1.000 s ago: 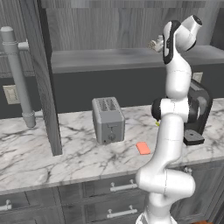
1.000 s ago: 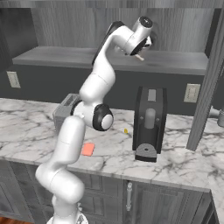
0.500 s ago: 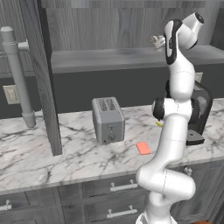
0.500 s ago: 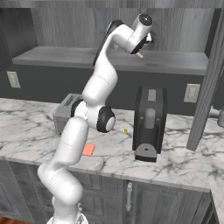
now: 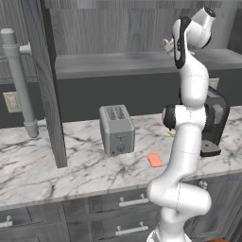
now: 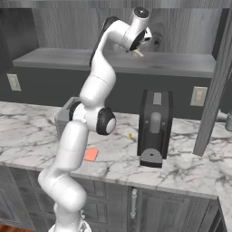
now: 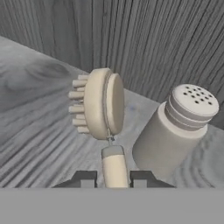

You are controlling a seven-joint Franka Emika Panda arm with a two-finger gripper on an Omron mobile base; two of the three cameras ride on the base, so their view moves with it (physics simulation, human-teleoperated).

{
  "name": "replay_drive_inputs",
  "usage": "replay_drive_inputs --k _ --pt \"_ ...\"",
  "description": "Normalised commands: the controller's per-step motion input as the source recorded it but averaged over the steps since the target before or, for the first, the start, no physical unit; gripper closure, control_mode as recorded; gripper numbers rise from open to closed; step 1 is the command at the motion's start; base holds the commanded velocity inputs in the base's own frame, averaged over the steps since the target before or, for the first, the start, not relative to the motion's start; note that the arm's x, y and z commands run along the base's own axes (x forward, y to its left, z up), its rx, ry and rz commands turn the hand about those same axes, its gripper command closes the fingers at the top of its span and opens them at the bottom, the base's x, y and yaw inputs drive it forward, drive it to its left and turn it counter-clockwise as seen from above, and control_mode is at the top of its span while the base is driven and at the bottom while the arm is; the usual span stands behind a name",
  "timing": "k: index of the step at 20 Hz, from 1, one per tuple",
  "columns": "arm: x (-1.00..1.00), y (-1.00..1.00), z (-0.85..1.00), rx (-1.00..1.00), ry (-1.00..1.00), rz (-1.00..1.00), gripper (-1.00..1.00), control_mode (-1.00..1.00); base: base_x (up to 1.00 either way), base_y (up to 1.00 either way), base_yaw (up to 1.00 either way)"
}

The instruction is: Pick the bar soap and dish brush from the cabinet and place them on the counter.

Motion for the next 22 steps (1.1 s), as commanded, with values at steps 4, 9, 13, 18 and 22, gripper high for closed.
replay_drive_inputs --k 4,9,13,18,22 --pt "-0.29 0.19 0.00 -0.12 0.13 0.00 1.00 -1.00 0.00 0.00 0.00" --pt "-0.37 0.15 0.00 -0.08 0.03 0.00 1.00 -1.00 0.00 0.00 0.00" --pt "-0.42 0.18 0.17 -0.05 0.01 0.00 1.00 -1.00 0.00 0.00 0.00" --pt "-0.55 0.12 0.08 -0.02 -0.05 0.00 1.00 -1.00 0.00 0.00 0.00" --pt "-0.61 0.05 -0.01 0.00 -0.20 0.00 1.00 -1.00 0.00 0.00 0.00"
